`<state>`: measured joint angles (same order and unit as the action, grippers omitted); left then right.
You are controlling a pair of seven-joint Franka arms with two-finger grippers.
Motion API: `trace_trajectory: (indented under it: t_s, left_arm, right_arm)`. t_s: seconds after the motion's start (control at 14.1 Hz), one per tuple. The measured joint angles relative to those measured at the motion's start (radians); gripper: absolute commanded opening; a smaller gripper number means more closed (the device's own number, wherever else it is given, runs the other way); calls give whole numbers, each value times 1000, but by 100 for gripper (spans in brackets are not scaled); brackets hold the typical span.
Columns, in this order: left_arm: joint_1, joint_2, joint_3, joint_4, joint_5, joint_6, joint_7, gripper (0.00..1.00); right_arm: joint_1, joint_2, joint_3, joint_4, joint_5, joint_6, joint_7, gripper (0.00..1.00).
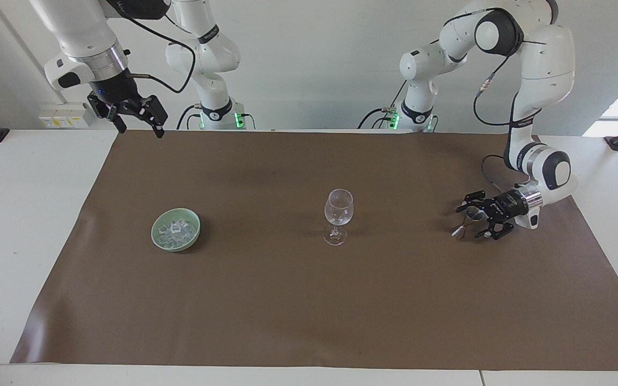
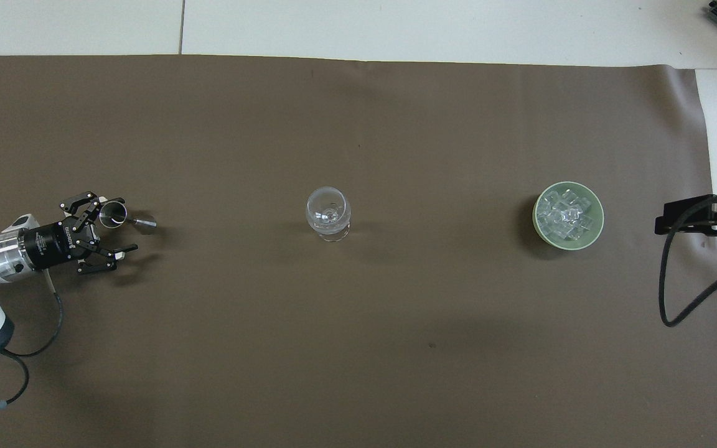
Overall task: Pour wine and add ice with both arms
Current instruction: 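Close the left gripper around the silver jigger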
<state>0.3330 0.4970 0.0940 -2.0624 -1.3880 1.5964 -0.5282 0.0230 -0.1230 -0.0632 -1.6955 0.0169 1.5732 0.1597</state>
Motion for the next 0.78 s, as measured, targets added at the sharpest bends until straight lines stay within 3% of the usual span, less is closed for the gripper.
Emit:
trace_trajectory:
  t_s: [0.21,0.36,0.57,0.78]
  left_arm:
    - [0,0,0,-4,-13,0,1,70]
    - [0,0,0,-6,-25,0,1,67]
    - [0,0,0,-8,-30,0,2,51]
    - [0,0,0,-8,-31,0,2,29]
  right_arm:
    - [0,0,0,0,0,0,0,100]
    - [0,0,0,0,0,0,0,100]
    - [0,0,0,0,0,0,0,100]
    - [0,0,0,0,0,0,0,100]
